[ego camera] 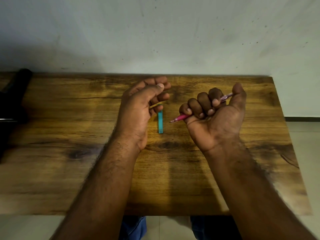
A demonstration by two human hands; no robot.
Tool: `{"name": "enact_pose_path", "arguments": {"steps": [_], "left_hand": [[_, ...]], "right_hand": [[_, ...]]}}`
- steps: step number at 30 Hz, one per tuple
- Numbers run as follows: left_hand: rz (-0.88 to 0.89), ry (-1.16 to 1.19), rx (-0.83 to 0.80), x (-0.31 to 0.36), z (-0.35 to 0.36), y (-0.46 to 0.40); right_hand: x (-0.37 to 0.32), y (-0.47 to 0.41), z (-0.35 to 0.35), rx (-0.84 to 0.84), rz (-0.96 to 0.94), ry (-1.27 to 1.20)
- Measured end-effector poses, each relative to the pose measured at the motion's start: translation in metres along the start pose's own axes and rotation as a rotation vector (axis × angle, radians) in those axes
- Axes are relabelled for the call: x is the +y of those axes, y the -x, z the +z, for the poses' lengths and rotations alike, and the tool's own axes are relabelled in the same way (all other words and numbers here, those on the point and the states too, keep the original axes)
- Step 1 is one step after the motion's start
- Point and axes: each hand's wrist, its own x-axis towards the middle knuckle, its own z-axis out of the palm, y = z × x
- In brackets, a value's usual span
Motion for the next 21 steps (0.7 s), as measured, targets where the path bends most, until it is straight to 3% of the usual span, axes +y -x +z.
{"name": "enact_pose_path", "arguments": {"steps": [21], "left_hand": [[0.001, -0.004, 0.005, 0.0004, 0.0004, 0.0011]], "right_hand": [[0.0006, -0.0011, -0.0009, -0.006, -0.012, 0.045]]}}
